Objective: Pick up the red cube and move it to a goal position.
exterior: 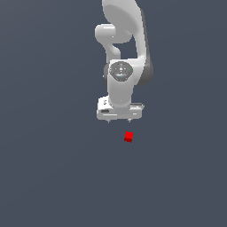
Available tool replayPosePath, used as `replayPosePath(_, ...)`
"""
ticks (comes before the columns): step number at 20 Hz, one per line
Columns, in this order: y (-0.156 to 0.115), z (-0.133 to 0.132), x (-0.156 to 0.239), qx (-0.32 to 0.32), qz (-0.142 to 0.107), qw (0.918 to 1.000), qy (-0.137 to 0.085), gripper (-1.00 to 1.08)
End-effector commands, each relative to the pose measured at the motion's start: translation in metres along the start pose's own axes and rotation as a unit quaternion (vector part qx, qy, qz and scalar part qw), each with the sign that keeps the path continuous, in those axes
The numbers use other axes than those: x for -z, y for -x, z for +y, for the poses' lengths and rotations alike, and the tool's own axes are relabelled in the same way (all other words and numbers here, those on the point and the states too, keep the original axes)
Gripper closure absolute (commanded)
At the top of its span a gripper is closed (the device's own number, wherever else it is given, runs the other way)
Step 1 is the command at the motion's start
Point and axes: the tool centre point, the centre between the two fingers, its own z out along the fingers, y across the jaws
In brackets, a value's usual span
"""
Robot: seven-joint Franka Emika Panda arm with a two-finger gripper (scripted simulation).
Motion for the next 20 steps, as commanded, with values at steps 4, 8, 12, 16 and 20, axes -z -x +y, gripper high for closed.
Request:
replayPosePath(4,0.000,-0.001,-0.002,-0.002,0.001,1.0000,0.000,-0.92)
replayPosePath(8,-0.002,-0.006,-0.011,-0.012,0.004,0.9999,0.000,-0.92)
replayPosePath(12,-0.006,-0.014,-0.027,-0.030,0.009,0.9995,0.001,-0.92)
replayPosePath(16,-0.012,-0.025,-0.050,-0.055,0.016,0.9983,0.002,-0.92)
replayPosePath(20,-0.020,-0.038,-0.077,-0.084,0.025,0.9961,0.003,-0.92)
